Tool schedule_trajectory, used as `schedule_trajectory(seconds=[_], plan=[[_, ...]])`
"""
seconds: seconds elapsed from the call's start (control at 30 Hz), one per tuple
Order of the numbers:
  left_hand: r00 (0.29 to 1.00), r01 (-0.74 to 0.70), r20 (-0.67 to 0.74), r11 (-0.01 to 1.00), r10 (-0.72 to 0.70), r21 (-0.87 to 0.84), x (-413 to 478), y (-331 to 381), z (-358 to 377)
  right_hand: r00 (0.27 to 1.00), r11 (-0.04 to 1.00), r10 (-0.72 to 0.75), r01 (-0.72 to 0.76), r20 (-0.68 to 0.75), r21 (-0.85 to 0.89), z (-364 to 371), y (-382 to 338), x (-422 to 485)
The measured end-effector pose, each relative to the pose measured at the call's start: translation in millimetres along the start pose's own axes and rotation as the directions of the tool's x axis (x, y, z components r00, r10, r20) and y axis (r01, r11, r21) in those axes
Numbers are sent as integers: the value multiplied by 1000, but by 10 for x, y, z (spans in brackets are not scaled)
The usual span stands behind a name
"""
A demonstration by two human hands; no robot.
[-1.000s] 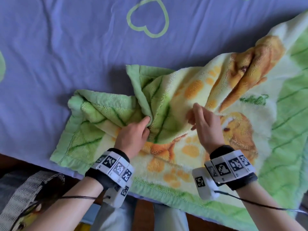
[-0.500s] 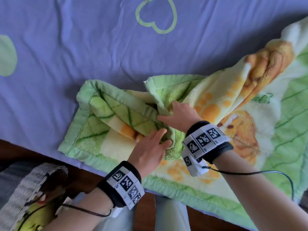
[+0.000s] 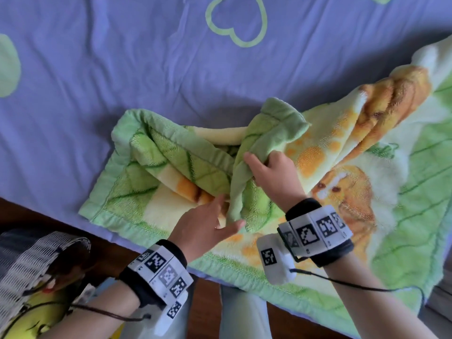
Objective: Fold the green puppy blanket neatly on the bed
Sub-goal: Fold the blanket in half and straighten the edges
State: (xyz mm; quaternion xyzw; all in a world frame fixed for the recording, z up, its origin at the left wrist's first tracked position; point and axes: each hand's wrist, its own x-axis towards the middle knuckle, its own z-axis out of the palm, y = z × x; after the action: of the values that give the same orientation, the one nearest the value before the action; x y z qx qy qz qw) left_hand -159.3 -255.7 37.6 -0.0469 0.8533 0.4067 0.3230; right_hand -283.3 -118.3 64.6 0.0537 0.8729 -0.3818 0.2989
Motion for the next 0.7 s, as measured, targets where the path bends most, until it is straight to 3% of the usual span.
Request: schedule_trajectory(seconds=[0.1,0.2,0.33,0.4,0.47,0.53,0.63,0.7], plan=[[984,-8,-176,987,-20,-161,60,121,-127,990,990,-139,139,-6,-6,-6,-73,-200],[917,-143,-387,986,99,-85,137,176,-317,984,984,-168,171,63,-48,45,-26,-360],[909,-261,-302,957,288,128,246,253,-437,986,991,-117,123,122,-44,46,121,-409],[898,-278,-312,950,310,145,286,259,-420,966,983,-178,182,188,-6,5,181,-403],[885,-291,-334,945,325,148,312,235,-412,947,957,-234,264,221,-119,-60,240,-403],[872,-309,-343,936,350,168,324,189,-407,951,905,-288,308,111,-293,-153,325,-376],[862,-322,-345,926,372,196,302,117,-395,924,932,-327,280,-199,-228,-335,403,-286],[871,-329,-318,925,375,190,269,117,-374,929,936,-313,266,-197,-231,-447,400,-198]])
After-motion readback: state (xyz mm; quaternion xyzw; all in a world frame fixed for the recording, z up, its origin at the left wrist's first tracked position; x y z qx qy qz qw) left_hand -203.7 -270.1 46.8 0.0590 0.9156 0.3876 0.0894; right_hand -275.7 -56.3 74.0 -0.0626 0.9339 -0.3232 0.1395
